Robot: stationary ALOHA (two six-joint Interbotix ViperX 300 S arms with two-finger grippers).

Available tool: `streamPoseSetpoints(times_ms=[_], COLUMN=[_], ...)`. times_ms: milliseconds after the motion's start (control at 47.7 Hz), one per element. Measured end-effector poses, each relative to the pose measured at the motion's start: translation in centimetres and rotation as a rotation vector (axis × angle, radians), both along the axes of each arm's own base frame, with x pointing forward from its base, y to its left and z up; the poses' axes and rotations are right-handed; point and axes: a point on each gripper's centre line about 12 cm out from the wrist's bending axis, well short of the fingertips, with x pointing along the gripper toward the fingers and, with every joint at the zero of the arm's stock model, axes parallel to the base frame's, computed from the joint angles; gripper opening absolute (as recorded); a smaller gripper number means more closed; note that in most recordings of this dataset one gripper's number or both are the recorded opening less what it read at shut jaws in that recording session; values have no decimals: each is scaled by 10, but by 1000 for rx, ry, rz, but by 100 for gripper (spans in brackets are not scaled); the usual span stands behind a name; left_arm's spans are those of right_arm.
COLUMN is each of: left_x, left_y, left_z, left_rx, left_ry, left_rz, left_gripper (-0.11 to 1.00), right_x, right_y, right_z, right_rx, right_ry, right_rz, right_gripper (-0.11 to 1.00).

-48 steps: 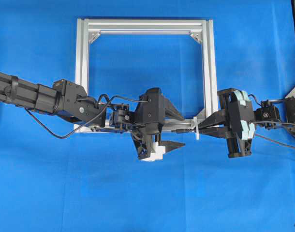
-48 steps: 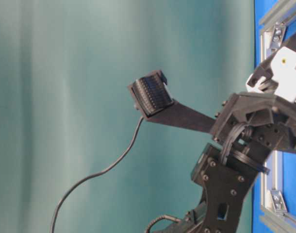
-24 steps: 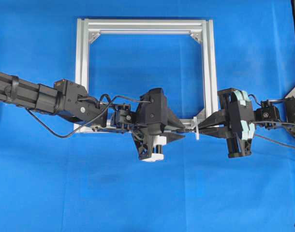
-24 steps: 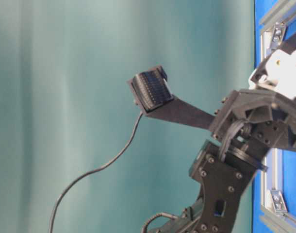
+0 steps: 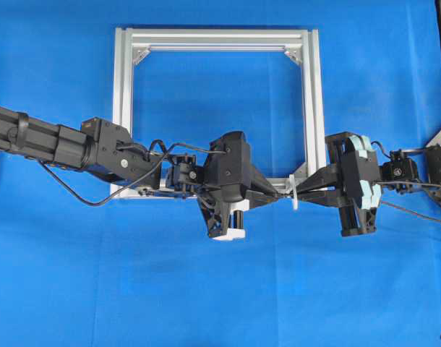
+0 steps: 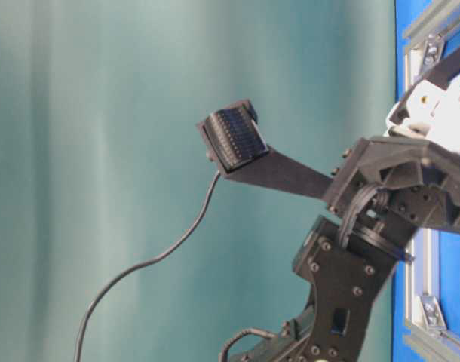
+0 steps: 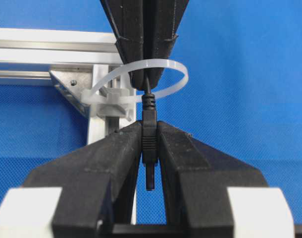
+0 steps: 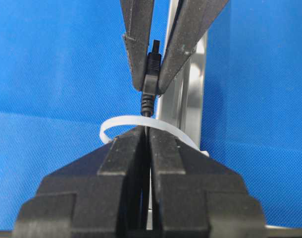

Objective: Insert the wire through the string loop located on the right side.
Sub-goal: 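Close the left gripper on the USB plug beyond the loop, then open the right gripper and pull the cable left with the left gripper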

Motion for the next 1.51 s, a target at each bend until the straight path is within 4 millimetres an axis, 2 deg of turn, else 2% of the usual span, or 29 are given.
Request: streamPoseSetpoints(times_ms=[84, 168, 251, 398, 482, 817, 1005, 1320, 1508], left_x=[0, 0, 0, 0, 0, 1, -15, -69, -111], left_y=[0, 0, -1, -1, -1, 0, 1, 7, 11], left_z=[0, 0, 0, 0, 0, 0, -8, 8, 5], left_rx=[1, 1, 0, 0, 1, 1, 5, 7, -5], left_ry=[-2, -2, -2, 0, -2, -2, 37, 64, 112], left_rz=[-1, -1, -2, -2, -3, -1, -3, 0, 7], left_gripper=[8, 8, 8, 8, 8, 8, 8, 8, 8], right_x=[-1, -2, -3, -5, -6, -7, -7, -7, -7], right_y=[0, 0, -1, -1, -1, -3, -3, -3, -2], right_z=[1, 1, 1, -2, -4, -5, -4, -4, -5], right_rx=[1, 3, 4, 10, 10, 12, 11, 10, 10], right_ry=[-3, -3, -1, 29, 46, 54, 54, 54, 57], right_rz=[-1, -2, -3, -14, -12, -22, -21, -20, -18], right_gripper=[0, 13, 33, 76, 93, 93, 93, 93, 93])
